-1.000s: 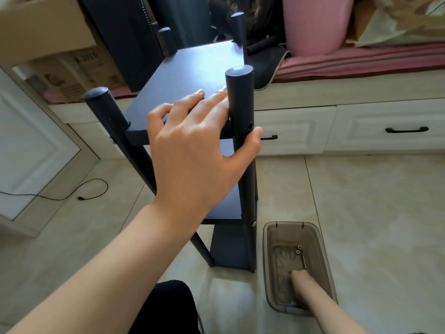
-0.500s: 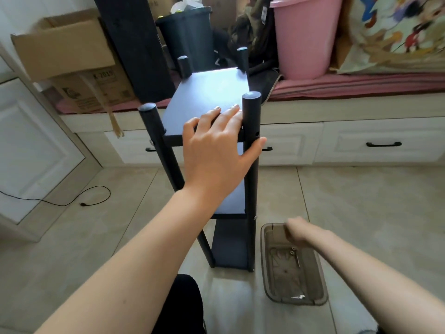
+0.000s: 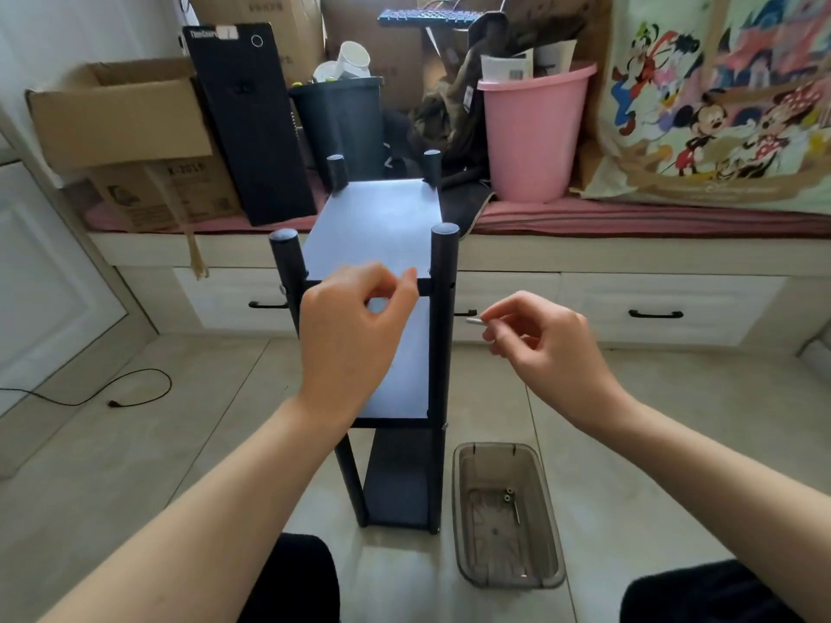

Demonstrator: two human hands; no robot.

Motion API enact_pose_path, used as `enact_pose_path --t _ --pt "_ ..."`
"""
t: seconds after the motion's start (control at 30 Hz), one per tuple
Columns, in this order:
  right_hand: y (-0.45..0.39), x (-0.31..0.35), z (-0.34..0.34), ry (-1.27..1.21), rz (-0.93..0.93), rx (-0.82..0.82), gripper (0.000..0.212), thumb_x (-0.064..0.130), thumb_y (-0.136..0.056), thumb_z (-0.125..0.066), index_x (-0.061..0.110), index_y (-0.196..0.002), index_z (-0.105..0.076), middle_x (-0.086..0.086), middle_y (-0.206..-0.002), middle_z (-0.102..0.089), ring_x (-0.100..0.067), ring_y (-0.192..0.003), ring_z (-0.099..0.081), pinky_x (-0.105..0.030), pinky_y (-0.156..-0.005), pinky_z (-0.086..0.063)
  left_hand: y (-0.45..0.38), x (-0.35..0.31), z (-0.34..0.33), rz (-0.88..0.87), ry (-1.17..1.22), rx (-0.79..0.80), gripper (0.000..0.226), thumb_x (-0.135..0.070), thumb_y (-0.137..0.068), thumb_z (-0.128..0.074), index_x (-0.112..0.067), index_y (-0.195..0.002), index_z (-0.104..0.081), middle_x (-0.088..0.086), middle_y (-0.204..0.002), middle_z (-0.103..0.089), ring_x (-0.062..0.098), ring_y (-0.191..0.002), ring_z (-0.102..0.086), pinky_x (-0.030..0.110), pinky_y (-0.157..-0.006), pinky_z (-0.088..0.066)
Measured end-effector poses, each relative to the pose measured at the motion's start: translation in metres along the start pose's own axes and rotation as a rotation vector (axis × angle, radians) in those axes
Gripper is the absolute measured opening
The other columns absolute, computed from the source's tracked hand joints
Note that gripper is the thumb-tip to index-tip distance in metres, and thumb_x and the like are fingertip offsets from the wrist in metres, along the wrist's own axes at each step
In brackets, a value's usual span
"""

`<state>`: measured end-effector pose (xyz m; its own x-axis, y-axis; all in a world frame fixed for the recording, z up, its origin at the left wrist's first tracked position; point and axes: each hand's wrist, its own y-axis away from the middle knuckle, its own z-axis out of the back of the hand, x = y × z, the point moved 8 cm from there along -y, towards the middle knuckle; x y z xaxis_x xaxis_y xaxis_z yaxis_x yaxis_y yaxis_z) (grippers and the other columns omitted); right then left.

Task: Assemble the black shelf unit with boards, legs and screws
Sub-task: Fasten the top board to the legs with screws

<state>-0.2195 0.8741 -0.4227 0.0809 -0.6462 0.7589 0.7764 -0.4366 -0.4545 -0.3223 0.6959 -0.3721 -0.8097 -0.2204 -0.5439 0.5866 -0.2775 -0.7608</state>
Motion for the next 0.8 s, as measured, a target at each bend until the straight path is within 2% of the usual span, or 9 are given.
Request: enact_pose_path --t 0.07,0.13,0.23,0.3,0.37,0.47,0.6,0.8 --pt "-0.001 0.011 0.009 -0.063 0.017 -0.056 0.009 0.01 -0.092 -0.064 0.016 -0.092 -0.07 0.003 -0.077 -0.072 -0.011 -0.074 -0.07 -0.032 -0.072 -0.059 0.004 0.011 0.0 0.171 0.13 0.031 0.049 -0.026 -0.098 -0.062 -0.007 -0.054 -0.064 -0.003 -0.049 -0.06 0.018 -0.048 -0.058 0.027 -0.059 -0.05" --pt "-0.004 0.018 0.013 -0.116 0.023 -0.084 0.013 0.01 -0.091 -0.064 0.021 -0.089 -0.07 0.003 -0.076 -0.072 -0.014 -0.073 -0.07 -0.038 -0.072 -0.06 0.013 0.03 -0.014 0.457 0.265 0.152 0.053 -0.034 -0.099 -0.061 -0.006 -0.054 -0.065 0.002 -0.052 -0.066 0.024 -0.053 -0.064 0.029 -0.063 -0.055" --pt "-0.007 0.022 0.015 -0.175 0.02 -0.102 0.016 0.008 -0.091 -0.063 0.022 -0.089 -0.069 0.004 -0.079 -0.073 -0.016 -0.074 -0.071 -0.044 -0.073 -0.06 0.039 0.062 -0.039 0.931 0.42 0.32 0.042 -0.048 -0.094 -0.065 -0.009 -0.08 -0.074 0.003 -0.078 -0.078 0.018 -0.079 -0.075 0.033 -0.078 -0.057" --pt "-0.008 0.023 0.014 -0.196 0.03 -0.096 0.016 0.006 -0.091 -0.063 0.021 -0.091 -0.07 0.004 -0.08 -0.073 -0.015 -0.075 -0.072 -0.042 -0.074 -0.06 0.048 0.072 -0.05 1.072 0.536 0.322 0.041 -0.05 -0.085 -0.073 -0.013 -0.102 -0.074 -0.001 -0.096 -0.079 0.02 -0.095 -0.074 0.034 -0.086 -0.056" --pt "-0.009 0.023 0.012 -0.226 0.034 -0.088 0.014 0.006 -0.092 -0.064 0.018 -0.093 -0.07 0.003 -0.081 -0.074 -0.014 -0.075 -0.073 -0.036 -0.074 -0.061 0.048 0.07 -0.059 1.104 0.725 0.299 0.059 -0.049 -0.071 -0.079 -0.016 -0.119 -0.07 -0.002 -0.11 -0.076 0.019 -0.108 -0.07 0.034 -0.092 -0.055" --pt "-0.011 0.024 0.007 -0.256 0.035 -0.081 0.011 0.005 -0.092 -0.065 0.015 -0.094 -0.071 0.002 -0.08 -0.074 -0.014 -0.073 -0.073 -0.03 -0.073 -0.06 0.042 0.063 -0.071 1.075 0.9 0.277 0.077 -0.048 -0.058 -0.08 -0.018 -0.128 -0.067 -0.002 -0.122 -0.073 0.017 -0.118 -0.065 0.034 -0.102 -0.049" --pt "-0.012 0.024 0.006 -0.274 0.031 -0.089 0.012 0.003 -0.092 -0.065 0.013 -0.093 -0.071 0.0 -0.079 -0.074 -0.015 -0.072 -0.073 -0.033 -0.074 -0.06 0.039 0.056 -0.084 1.034 1.015 0.283 0.066 -0.039 -0.07 -0.076 -0.012 -0.13 -0.066 0.002 -0.122 -0.073 0.017 -0.118 -0.067 0.034 -0.104 -0.047" --pt "-0.009 0.021 0.004 -0.27 0.011 -0.075 0.013 0.002 -0.091 -0.065 0.013 -0.092 -0.071 0.0 -0.08 -0.074 -0.016 -0.073 -0.073 -0.039 -0.076 -0.061 0.033 0.055 -0.088 0.962 1.024 0.289 0.063 -0.037 -0.076 -0.073 -0.01 -0.132 -0.064 0.006 -0.121 -0.073 0.016 -0.111 -0.07 0.03 -0.091 -0.052"
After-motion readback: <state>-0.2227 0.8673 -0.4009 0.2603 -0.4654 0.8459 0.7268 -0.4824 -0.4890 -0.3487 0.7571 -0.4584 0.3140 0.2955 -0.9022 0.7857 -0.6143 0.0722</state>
